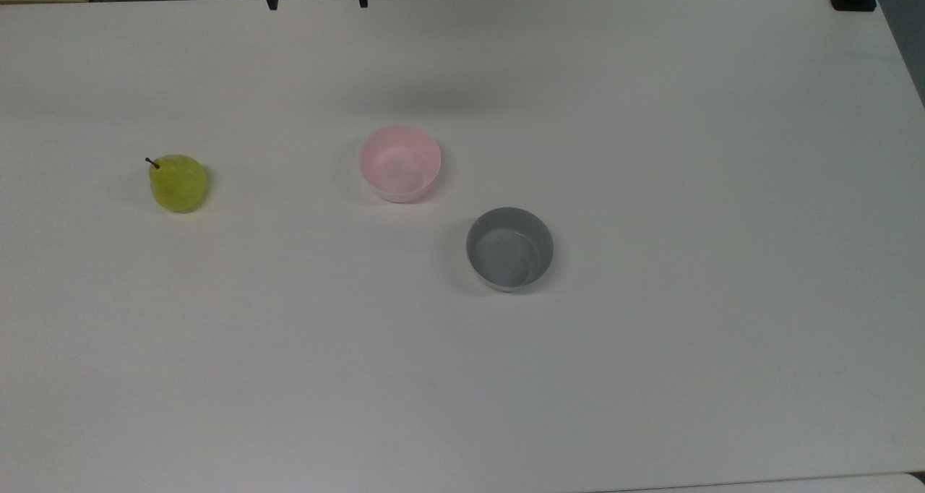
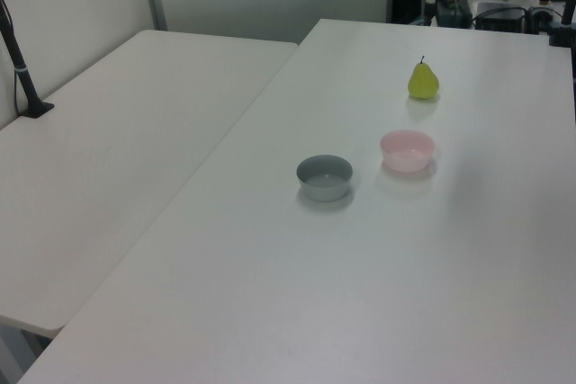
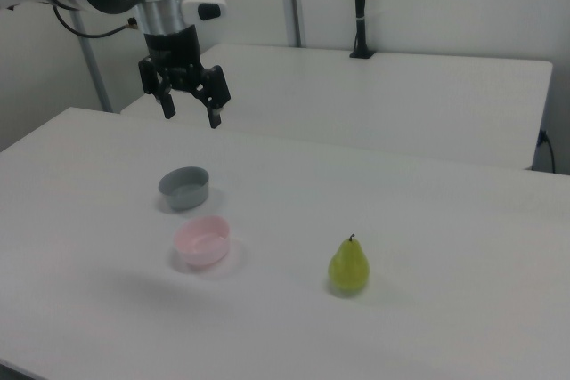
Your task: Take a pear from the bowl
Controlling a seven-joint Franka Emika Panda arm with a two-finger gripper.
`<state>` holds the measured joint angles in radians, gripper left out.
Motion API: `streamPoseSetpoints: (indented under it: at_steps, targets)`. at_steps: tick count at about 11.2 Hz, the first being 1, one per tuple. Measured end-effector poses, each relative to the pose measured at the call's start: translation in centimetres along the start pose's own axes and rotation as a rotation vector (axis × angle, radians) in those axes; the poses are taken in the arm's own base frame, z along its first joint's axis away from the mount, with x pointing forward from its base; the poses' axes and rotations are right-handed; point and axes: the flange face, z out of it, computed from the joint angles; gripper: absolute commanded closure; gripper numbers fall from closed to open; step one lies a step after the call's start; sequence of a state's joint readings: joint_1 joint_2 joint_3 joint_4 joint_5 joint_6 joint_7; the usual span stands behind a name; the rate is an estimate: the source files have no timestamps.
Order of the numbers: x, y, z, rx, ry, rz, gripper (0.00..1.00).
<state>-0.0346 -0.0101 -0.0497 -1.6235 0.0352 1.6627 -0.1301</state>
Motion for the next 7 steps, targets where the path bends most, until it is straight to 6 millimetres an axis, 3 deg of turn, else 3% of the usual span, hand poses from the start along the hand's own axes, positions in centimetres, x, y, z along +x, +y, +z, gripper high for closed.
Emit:
streamPoseSetpoints:
  at_steps: [3,7]
  targets:
    - [0.6,0.45,1.18,0.0,-0.01,-0.019,0.0]
    - [0.62,0.56,1.16,0.0,-0.009,-0.017,0.0]
